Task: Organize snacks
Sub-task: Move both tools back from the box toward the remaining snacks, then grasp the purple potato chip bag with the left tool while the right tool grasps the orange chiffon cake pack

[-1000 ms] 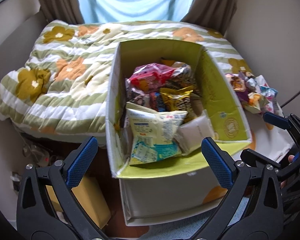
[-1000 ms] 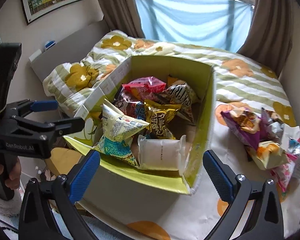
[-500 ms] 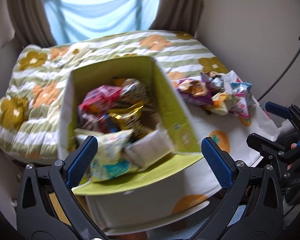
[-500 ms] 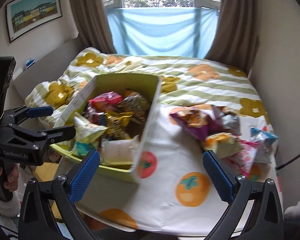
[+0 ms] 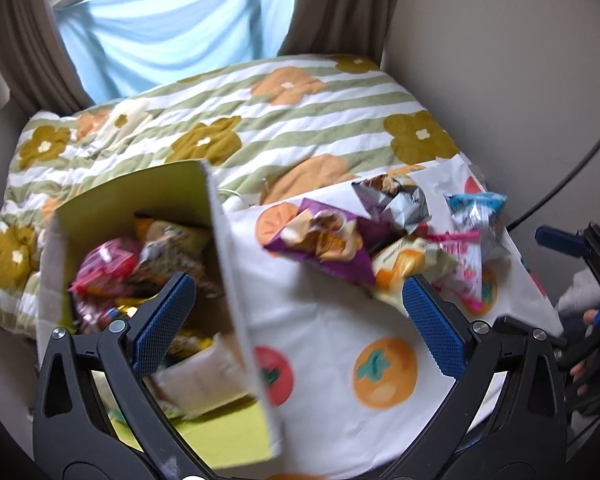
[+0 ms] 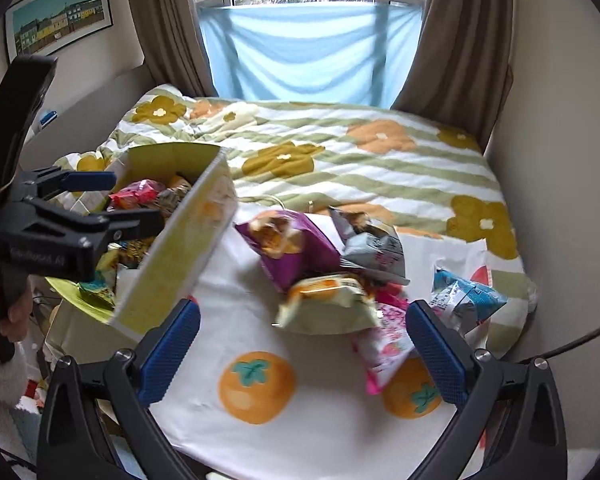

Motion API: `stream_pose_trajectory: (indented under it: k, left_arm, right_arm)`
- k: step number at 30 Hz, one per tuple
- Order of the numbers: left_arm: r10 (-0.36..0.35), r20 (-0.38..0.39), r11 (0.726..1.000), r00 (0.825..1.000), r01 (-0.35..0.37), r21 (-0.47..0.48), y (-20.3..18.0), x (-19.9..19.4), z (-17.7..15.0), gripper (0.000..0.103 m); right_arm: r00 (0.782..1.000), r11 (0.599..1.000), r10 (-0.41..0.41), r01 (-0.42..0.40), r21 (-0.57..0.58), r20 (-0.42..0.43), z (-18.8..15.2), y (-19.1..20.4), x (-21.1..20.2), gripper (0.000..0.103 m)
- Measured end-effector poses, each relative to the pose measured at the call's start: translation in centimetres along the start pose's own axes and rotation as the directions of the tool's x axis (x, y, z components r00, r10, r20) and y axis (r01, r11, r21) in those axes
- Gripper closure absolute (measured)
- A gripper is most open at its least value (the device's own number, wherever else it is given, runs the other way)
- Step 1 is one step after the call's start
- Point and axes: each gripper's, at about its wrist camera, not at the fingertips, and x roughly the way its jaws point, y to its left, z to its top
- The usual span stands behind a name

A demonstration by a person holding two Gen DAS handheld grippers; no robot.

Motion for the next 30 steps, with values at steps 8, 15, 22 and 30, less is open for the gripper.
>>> stream_pose_trajectory:
  k: [8, 15, 22, 30]
  left_arm:
    - [0.053, -0.141, 0.998, 0.989, -0.049, 0.035, -2.5, 7.4, 3.2, 0.001]
    - [0.060, -0.249, 0.996, 0.967, -0.040, 0.082, -3.0, 14.0, 4.6, 0.001]
    - [0.033, -0.347, 0.995, 0.937, 0.000, 0.096, -2.9, 19.2, 5.1, 0.001]
    - [0.025, -0.437, 0.990, 0.899, 0.040, 0.139, -3.1, 22.7, 4.4, 0.001]
  right_arm:
    - [0.993, 0.997, 0.075, -0.076, -0.005, -0.092, 0.5, -4.6, 5.2, 0.000]
    - [0.970, 0.983, 0.180, -0.171, 0.068, -0.167, 0.9, -5.8, 10.5, 0.000]
    - [0.947, 0.973, 0.209, -0.176, 0.150, -0.243, 1.4, -6.4, 15.5, 0.000]
    - [0.919, 0.966, 0.247, -0.208, 0.155, -0.307, 0.7, -5.8, 18.3, 0.001]
